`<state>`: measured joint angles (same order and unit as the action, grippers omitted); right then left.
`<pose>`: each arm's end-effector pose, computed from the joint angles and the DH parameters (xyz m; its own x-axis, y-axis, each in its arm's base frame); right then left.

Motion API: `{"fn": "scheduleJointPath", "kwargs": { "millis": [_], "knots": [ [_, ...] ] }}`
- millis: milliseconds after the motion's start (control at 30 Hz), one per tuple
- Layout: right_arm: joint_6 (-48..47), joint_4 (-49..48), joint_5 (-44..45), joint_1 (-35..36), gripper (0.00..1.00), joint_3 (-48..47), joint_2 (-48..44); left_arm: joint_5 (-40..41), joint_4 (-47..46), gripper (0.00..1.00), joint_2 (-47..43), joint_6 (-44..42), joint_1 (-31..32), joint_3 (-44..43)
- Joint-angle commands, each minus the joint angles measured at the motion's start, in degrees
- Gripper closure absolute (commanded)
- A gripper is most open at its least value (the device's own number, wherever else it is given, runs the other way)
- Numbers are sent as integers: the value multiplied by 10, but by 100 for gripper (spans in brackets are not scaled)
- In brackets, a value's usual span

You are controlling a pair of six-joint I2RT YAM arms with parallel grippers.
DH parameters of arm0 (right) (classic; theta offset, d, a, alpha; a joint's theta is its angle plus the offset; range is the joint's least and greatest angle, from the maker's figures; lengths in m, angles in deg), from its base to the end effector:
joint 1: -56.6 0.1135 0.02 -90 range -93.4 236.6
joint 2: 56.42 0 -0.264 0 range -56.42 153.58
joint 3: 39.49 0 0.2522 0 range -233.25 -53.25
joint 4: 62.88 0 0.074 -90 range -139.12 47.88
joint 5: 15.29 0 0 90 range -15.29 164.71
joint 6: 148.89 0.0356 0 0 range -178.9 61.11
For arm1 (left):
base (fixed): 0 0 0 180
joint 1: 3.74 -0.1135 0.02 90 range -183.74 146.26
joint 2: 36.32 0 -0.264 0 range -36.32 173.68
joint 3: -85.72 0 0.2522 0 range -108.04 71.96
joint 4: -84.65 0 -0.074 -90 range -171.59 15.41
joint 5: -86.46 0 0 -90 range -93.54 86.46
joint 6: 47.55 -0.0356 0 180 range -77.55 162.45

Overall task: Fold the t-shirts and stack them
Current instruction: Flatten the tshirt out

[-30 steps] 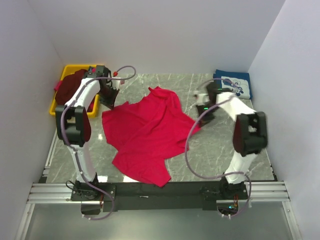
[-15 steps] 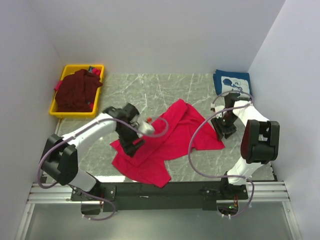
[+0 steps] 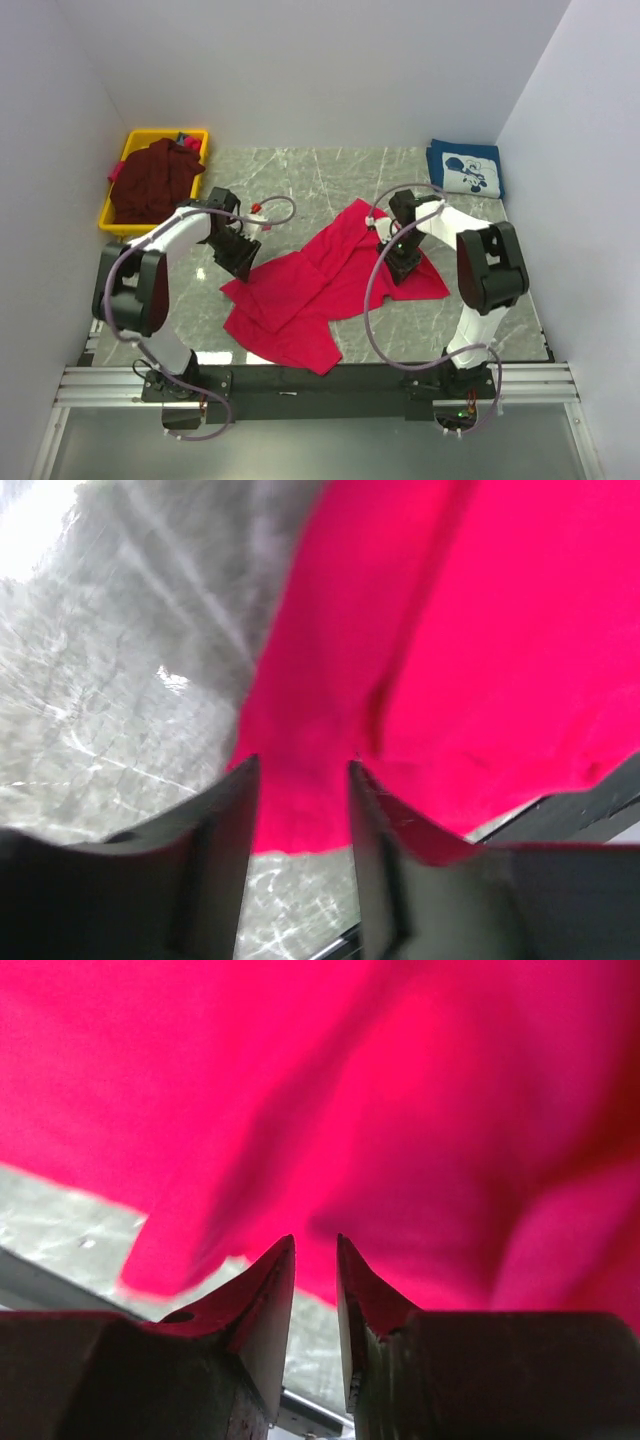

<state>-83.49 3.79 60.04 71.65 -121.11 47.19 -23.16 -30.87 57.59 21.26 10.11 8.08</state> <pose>0.3052 0.0914 0.1672 -0.7709 -0.6243 -0.1267 -0.6355 0.7400 0.2205 0.2859 -0.0828 0.2001 -0.7931 0.5462 -0.2697 0.6055 0.7553 -0.2509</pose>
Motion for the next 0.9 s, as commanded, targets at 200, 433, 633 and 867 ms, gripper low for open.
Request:
{"fn": "scheduleJointPath", "kwargs": {
  "millis": [200,433,633,867],
  "knots": [
    [7,-36,26,64,71,66,24,-5,4,99,136,30,-68,-47],
    [-11,26,-63,187,71,83,-40,28,17,100,210,35,-137,-200],
    [-34,114,-199,179,63,20,-97,-48,79,71,190,0,-171,-318],
    [57,47,-144,53,59,-18,-128,-79,62,46,87,-16,-172,-224]
  ]
}}
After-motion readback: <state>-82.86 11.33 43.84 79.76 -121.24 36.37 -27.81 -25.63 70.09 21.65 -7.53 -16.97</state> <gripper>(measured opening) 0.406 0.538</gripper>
